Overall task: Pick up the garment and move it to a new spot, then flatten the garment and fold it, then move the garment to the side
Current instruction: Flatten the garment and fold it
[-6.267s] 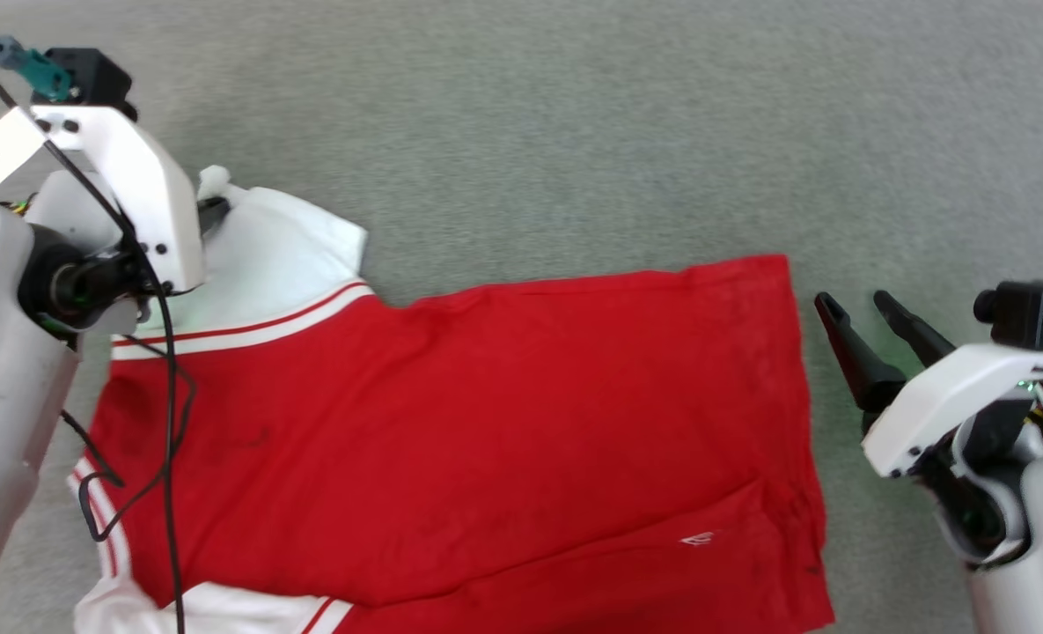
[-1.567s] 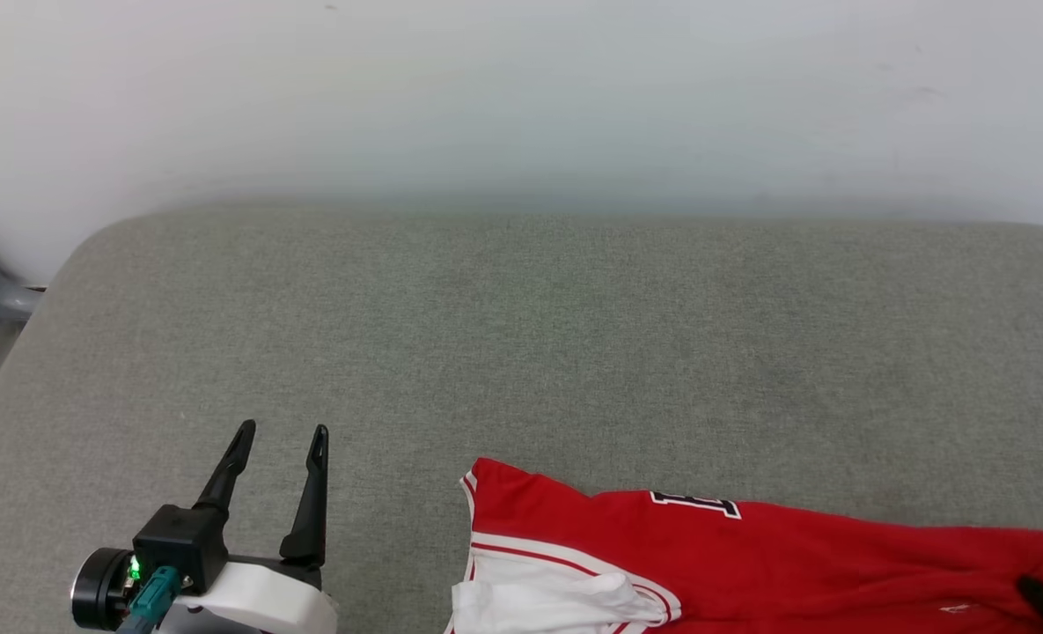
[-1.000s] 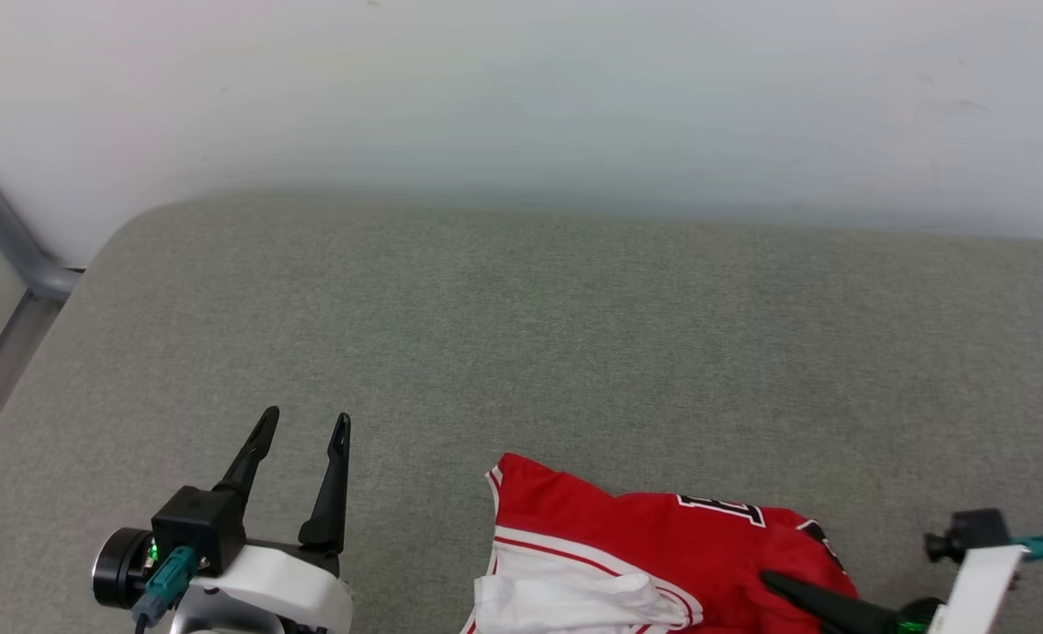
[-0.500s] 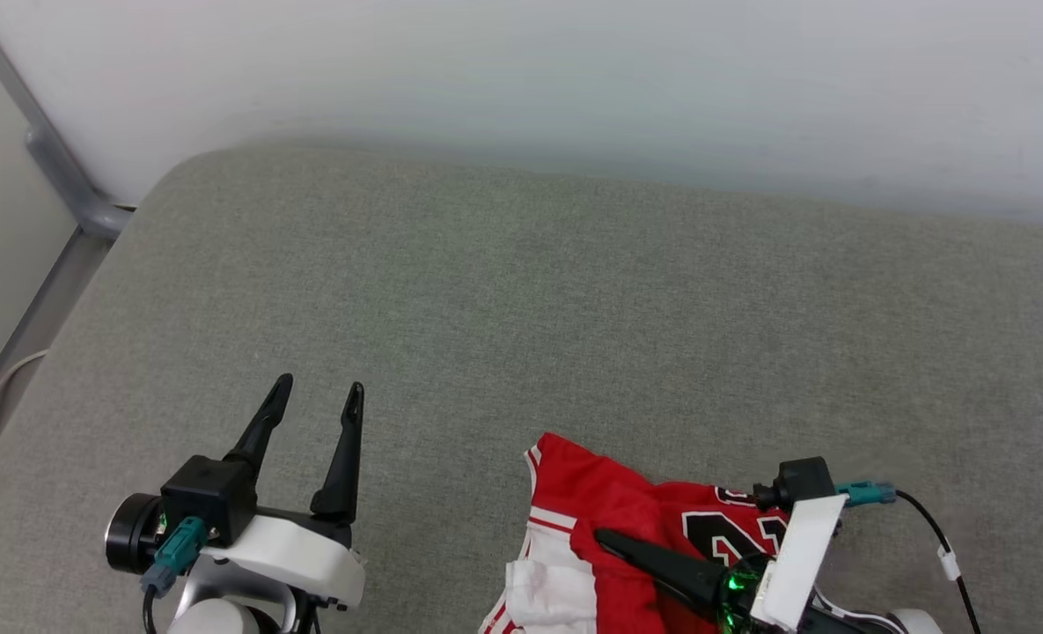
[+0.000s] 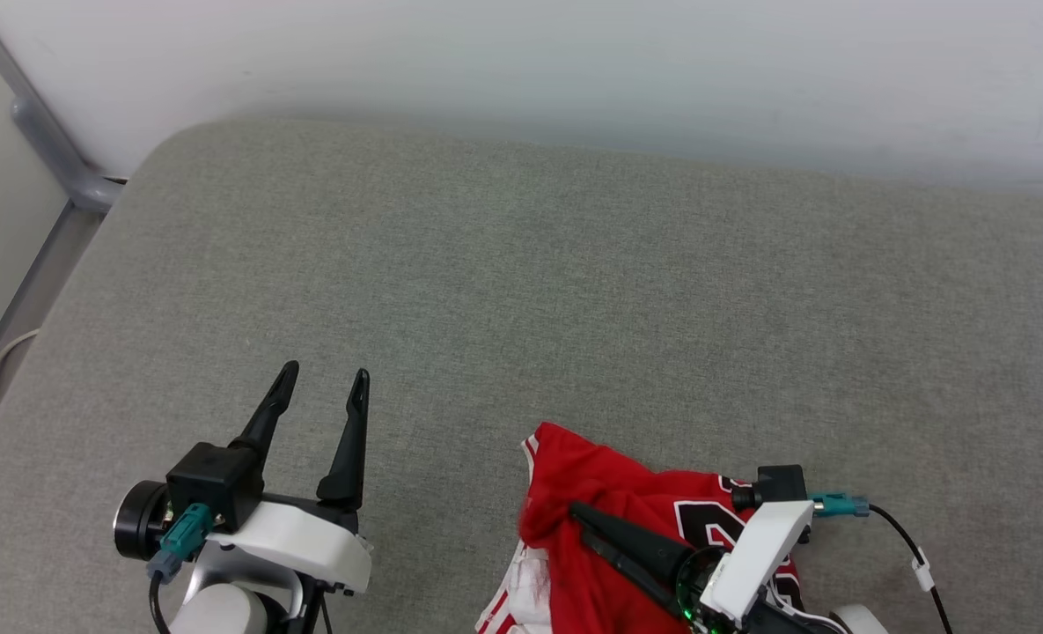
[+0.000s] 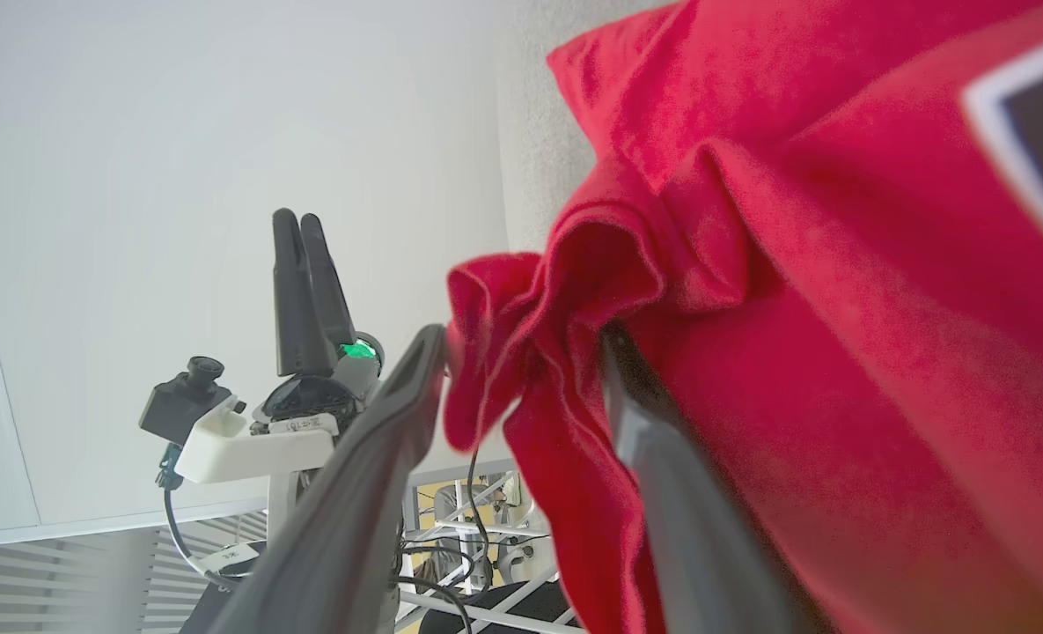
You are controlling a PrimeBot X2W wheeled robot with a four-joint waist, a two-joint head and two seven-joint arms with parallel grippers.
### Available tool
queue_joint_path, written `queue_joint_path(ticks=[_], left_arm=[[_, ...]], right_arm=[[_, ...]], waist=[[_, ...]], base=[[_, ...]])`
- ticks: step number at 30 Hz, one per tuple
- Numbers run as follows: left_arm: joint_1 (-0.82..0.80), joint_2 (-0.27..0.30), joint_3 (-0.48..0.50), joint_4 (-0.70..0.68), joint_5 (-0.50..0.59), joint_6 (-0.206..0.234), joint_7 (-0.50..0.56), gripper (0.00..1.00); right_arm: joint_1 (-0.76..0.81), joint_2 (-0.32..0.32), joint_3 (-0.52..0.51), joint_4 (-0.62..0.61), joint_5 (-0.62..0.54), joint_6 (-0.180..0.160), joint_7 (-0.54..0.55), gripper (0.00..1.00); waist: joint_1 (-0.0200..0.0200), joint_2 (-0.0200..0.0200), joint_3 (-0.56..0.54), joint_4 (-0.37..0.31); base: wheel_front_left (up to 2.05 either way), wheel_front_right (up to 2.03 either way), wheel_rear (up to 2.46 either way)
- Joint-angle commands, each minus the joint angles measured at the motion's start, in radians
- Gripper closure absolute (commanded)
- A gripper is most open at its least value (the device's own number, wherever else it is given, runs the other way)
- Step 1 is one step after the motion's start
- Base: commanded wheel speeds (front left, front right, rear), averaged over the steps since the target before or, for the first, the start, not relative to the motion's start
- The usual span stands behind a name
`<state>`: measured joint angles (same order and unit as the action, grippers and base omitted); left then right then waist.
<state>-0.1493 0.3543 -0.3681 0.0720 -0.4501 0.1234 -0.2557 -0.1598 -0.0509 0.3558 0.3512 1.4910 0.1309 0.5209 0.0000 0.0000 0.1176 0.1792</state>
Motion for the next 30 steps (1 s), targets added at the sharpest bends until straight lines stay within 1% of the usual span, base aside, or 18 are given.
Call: queue_joint_path(ticks=[1, 5, 7, 9, 13, 15, 19, 22, 24, 27, 30], left_arm=[[-0.012, -0.004, 0.001, 0.004, 0.008, -0.003, -0.004, 0.00], [-0.010, -0.003, 0.002, 0.008, 0.009, -0.004, -0.006, 0.00], [-0.008, -0.003, 0.003, 0.010, 0.011, -0.003, -0.006, 0.00], [-0.002, -0.003, 0.004, 0.012, 0.011, -0.001, -0.007, 0.00], [0.012, 0.000, 0.008, 0.015, 0.012, 0.004, -0.008, 0.00], [0.018, 0.001, 0.009, 0.016, 0.012, 0.006, -0.008, 0.00], [0.028, 0.006, 0.016, 0.015, 0.013, 0.016, -0.009, 0.00], [0.044, 0.008, 0.025, 0.016, 0.008, 0.022, -0.009, 0.00], [0.049, 0.006, 0.030, 0.014, 0.006, 0.026, -0.009, 0.00], [0.065, 0.004, 0.036, 0.021, 0.003, 0.028, -0.010, 0.00], [0.074, 0.002, 0.039, 0.020, 0.007, 0.033, -0.010, 0.00]], right_arm=[[-0.015, 0.001, 0.006, -0.001, 0.008, 0.000, -0.012, 0.00], [-0.034, 0.001, 0.022, -0.040, -0.010, 0.000, -0.045, 0.00], [-0.036, -0.015, 0.028, -0.074, -0.038, 0.000, -0.072, 0.00], [-0.032, -0.042, 0.026, -0.078, -0.093, 0.000, -0.128, 0.00], [-0.051, -0.065, 0.001, -0.066, -0.201, 0.000, -0.246, 0.00], [-0.054, -0.089, -0.016, -0.059, -0.277, 0.000, -0.312, 0.00], [-0.043, -0.139, -0.062, -0.055, -0.467, 0.000, -0.432, 0.00], [-0.020, -0.173, -0.124, -0.066, -0.636, 0.000, -0.508, 0.00], [-0.004, -0.184, -0.179, -0.084, -0.755, 0.000, -0.544, 0.00], [0.026, -0.180, -0.270, -0.131, -0.932, 0.000, -0.581, 0.00], [0.060, -0.154, -0.339, -0.205, -1.075, 0.000, -0.604, 0.00]], waist=[[0.0000, 0.0000, -0.002, -0.005], [0.0000, 0.0000, -0.010, -0.022], [0.0000, 0.0000, -0.015, -0.030], [0.0000, 0.0000, -0.024, -0.038], [0.0000, 0.0000, -0.041, -0.058], [0.0000, 0.0000, -0.050, -0.068], [0.0000, 0.0000, -0.069, -0.090], [0.0000, 0.0000, -0.084, -0.107], [0.0000, 0.0000, -0.093, -0.117], [0.0000, 0.0000, -0.108, -0.131], [0.0000, 0.0000, -0.121, -0.141]], base=[[0.00, 0.00, 0.00], [0.00, 0.00, 0.00], [0.00, 0.00, 0.00], [0.00, 0.00, 0.00], [0.00, 0.00, 0.00], [0.00, 0.00, 0.00], [0.00, 0.00, 0.00], [0.00, 0.00, 0.00], [0.00, 0.00, 0.00], [0.00, 0.00, 0.00], [0.00, 0.00, 0.00]])
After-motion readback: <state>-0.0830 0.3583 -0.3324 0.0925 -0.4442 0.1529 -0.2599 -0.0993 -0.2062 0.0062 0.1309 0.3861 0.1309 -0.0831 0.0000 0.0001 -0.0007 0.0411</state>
